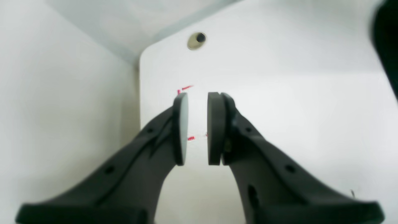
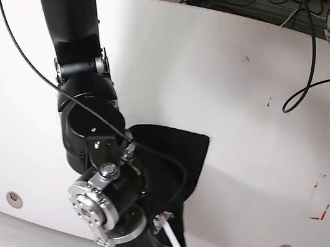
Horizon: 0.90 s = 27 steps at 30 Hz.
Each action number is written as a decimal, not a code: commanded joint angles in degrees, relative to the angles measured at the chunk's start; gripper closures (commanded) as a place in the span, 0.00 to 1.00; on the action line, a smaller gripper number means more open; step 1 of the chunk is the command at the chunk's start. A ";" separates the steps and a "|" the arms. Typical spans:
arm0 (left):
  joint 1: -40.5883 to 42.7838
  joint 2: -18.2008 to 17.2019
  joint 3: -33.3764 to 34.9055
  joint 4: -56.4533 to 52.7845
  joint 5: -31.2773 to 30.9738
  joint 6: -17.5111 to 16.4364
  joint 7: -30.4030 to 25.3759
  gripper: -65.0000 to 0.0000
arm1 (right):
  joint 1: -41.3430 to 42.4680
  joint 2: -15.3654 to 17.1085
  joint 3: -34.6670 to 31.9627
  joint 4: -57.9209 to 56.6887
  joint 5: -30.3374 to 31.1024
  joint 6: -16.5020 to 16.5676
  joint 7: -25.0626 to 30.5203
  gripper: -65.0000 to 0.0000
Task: Fold the T-shirt properly
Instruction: 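Lay the shirt down with the right gripper and regrasp with left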
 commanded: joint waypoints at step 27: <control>8.42 0.99 -4.12 -0.66 0.53 -0.10 -1.04 0.83 | -30.27 -3.42 6.25 10.75 -4.21 -0.93 2.94 1.00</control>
